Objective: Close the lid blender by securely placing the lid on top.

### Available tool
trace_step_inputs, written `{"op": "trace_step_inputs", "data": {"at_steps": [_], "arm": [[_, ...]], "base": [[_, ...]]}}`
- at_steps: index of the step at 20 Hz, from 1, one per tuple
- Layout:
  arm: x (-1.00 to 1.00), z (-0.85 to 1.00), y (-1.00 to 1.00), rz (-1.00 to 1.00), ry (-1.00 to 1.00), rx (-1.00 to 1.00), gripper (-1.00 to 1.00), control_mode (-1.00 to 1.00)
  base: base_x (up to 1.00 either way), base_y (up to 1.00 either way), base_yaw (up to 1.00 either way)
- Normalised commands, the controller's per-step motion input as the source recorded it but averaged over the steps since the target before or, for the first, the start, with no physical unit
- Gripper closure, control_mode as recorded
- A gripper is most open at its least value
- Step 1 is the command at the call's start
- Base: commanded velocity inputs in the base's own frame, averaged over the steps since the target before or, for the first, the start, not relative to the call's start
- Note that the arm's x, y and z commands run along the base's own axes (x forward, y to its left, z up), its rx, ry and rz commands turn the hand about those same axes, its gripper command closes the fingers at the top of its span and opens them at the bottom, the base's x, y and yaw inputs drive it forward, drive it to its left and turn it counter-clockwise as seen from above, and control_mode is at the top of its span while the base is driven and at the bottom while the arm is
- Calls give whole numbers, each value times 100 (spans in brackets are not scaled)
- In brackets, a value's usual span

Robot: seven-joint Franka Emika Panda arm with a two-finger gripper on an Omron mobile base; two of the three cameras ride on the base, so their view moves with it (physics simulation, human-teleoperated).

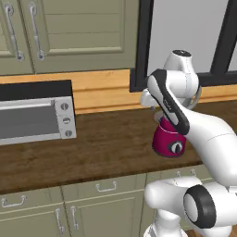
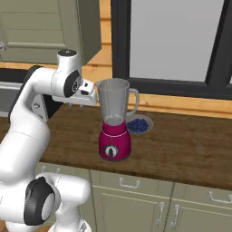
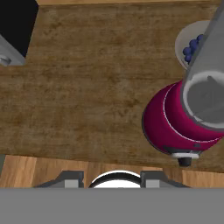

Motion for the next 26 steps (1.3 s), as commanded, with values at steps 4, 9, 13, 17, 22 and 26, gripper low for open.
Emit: {"op": "trace_step_inputs", "data": {"at_steps": [4,9,13,17,22,26], "arm": [[0,0,0,0,0,0,-100,100],[0,0,0,0,0,0,-100,100],[0,0,0,0,0,0,-100,100],[0,0,0,0,0,0,-100,100],[0,0,0,0,0,0,-100,100],[0,0,0,0,0,0,-100,100]], "base": [[-2,-6,0],[-8,-84,-2],[-11,-100,-4],[0,-100,-2],[9,-79,-2],[19,-31,0]]}}
